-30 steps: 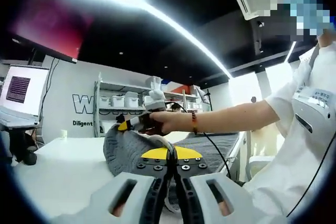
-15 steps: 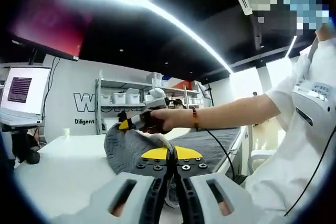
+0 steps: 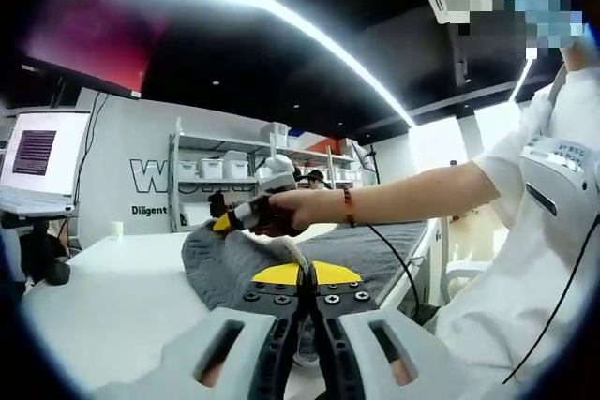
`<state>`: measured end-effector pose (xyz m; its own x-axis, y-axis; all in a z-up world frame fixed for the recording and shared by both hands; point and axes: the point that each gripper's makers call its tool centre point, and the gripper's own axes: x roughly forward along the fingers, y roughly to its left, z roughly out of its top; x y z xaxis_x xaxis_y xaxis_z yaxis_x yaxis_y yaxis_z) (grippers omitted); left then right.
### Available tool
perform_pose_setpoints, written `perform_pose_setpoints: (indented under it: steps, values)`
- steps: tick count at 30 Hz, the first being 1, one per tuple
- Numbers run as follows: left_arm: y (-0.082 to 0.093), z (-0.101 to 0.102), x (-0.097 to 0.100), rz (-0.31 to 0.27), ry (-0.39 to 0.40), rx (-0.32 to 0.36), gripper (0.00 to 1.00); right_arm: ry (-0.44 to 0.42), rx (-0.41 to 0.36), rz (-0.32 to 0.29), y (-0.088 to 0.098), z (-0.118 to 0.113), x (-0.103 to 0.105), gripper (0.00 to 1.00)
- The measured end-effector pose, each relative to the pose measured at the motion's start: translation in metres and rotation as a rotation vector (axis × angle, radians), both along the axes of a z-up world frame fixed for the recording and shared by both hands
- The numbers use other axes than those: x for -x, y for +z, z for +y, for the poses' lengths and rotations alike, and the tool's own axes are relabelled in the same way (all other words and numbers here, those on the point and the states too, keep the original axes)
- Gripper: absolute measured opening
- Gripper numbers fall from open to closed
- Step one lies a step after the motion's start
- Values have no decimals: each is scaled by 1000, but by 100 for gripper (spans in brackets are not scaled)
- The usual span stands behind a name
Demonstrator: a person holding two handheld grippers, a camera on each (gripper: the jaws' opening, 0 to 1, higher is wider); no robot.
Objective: Open the folded towel by lifting each exposed corner and separating the folded layers until the towel lies flat within the target outline without major curled edges
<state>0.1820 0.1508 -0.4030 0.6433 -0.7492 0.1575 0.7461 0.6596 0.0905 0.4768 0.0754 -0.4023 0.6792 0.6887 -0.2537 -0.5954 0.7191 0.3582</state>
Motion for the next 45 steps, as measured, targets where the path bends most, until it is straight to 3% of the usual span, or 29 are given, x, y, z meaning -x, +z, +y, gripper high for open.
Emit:
perform_pose_setpoints:
  steps: [20,37,45]
  values:
    - [-6,20,-2,15,21,43,1,29,-12,5,1,15,2,0]
    - [-6,30,-1,11,48,73,1,59,-72,-15,12,34,18,0]
    - [-5,34,-1,6,54,80,1,72,-122,12,11,41,23,0]
